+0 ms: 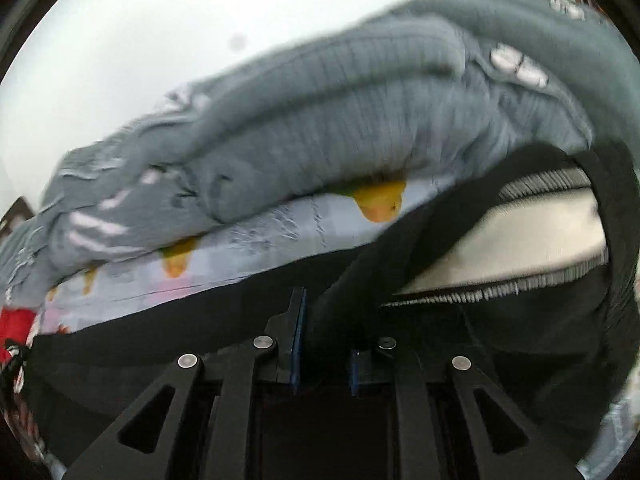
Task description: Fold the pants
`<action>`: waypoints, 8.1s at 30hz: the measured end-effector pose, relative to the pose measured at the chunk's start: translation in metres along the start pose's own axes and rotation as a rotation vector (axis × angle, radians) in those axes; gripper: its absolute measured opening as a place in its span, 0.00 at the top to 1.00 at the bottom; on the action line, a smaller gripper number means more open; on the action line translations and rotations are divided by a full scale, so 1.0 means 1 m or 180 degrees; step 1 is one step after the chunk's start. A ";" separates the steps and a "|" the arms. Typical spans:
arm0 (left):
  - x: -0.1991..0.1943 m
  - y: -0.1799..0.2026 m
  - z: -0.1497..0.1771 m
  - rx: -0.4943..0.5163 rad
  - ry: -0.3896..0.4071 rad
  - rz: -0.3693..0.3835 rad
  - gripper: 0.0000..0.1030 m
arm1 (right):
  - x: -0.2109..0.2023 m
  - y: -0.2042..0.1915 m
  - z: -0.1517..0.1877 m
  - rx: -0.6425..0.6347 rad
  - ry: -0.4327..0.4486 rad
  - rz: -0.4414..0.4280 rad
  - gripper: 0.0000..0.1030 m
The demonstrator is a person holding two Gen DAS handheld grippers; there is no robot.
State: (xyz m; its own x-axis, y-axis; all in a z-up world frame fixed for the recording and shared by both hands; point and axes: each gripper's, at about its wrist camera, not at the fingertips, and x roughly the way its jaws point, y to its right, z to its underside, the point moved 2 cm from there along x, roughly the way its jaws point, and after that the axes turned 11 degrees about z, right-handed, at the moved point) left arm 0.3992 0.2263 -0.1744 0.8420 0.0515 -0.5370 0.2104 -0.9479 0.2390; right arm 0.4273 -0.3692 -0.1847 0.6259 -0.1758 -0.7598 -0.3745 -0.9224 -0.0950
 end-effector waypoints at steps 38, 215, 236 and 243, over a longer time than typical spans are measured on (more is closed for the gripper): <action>-0.112 -0.053 0.092 -0.0838 -0.0716 0.0858 0.12 | -0.108 0.088 0.137 -0.0085 -0.0270 -0.0211 0.27; -0.181 -0.205 0.106 -0.1358 -0.0169 0.0381 0.89 | -0.240 0.039 0.246 -0.0967 -0.0002 -0.0095 0.57; -0.240 0.211 0.153 0.1115 -0.0381 0.1263 0.91 | -0.260 0.121 0.230 -0.0824 0.0475 0.0096 0.57; -0.233 0.270 0.253 0.1588 -0.0639 0.1252 0.90 | -0.259 0.141 0.241 -0.0787 0.0373 0.0113 0.57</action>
State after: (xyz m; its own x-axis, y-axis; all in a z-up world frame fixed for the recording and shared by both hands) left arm 0.1341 -0.1208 -0.1895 0.6901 -0.3416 -0.6380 -0.3893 -0.9184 0.0707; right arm 0.0472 -0.3701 -0.1564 0.6956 -0.2350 -0.6789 -0.2283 -0.9683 0.1012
